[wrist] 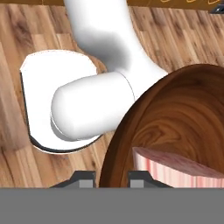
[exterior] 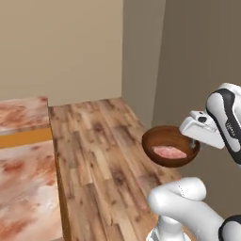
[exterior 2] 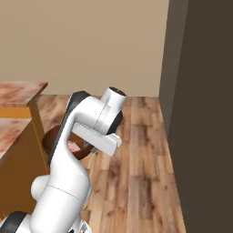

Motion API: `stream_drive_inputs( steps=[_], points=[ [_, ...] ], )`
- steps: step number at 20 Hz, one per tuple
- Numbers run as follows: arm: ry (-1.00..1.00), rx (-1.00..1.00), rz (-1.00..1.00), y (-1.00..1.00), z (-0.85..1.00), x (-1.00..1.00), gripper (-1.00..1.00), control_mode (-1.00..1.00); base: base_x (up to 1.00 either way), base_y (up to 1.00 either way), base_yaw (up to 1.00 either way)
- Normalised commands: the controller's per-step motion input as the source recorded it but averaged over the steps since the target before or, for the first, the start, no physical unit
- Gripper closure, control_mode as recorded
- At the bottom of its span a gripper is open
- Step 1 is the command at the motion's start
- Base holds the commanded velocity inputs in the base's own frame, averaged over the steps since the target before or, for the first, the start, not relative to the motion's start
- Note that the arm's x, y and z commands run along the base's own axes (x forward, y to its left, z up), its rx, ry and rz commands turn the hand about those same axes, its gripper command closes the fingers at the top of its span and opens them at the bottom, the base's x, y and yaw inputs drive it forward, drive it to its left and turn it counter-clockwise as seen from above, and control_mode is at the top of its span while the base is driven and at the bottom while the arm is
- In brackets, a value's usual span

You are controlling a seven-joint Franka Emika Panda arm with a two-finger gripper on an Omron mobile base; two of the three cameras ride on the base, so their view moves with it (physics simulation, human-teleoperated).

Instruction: Place one of the steaks on the plate and the other in the bowl. Then place the bowl in the fridge.

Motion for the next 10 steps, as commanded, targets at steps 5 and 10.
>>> stream_drive_inputs(
  steps=[5,10],
  points=[
    [0.0,0.0,0.0,0.0,0.0,0.0,1.0,1.0,1.0,-0.48,0.41],
    [0.0,0.0,0.0,0.0,0.0,0.0,1.0,1.0,1.0,-0.27,0.39]
  ],
)
